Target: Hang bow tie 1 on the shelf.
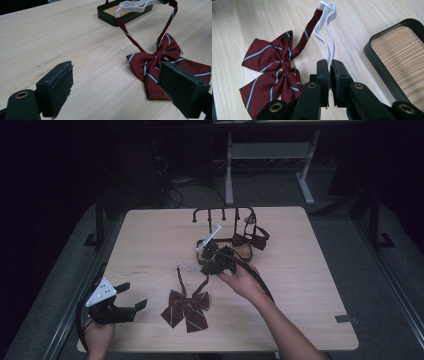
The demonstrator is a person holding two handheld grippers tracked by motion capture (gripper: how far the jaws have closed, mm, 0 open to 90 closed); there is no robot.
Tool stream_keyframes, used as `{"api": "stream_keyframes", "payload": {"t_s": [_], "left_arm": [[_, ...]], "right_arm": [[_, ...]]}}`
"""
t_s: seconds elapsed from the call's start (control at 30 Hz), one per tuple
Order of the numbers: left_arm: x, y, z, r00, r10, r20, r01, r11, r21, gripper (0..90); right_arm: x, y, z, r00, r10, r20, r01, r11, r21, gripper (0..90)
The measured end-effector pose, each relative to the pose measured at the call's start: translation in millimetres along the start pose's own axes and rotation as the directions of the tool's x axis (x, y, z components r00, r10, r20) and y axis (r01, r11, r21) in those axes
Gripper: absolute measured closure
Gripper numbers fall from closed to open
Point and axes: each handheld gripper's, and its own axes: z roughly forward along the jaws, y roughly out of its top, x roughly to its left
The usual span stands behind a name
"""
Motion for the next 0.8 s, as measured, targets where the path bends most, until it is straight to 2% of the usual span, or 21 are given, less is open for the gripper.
{"api": "stream_keyframes", "payload": {"t_s": [0.53,0.8], "left_arm": [[1.1,-0.1,-1.0,0.9999,0.012,-0.003,-0.012,0.9999,0.009,12.8],[1.2,-0.2,-0.1,1.0,0.003,-0.003,-0.003,1.0,0.005,12.8]], "right_arm": [[1.1,14.0,-21.8,0.9996,-0.025,0.011,0.025,0.999,-0.021,84.5],[0.6,20.5,-29.8,0.9994,-0.034,0.004,0.034,0.999,-0.026,84.7]]}}
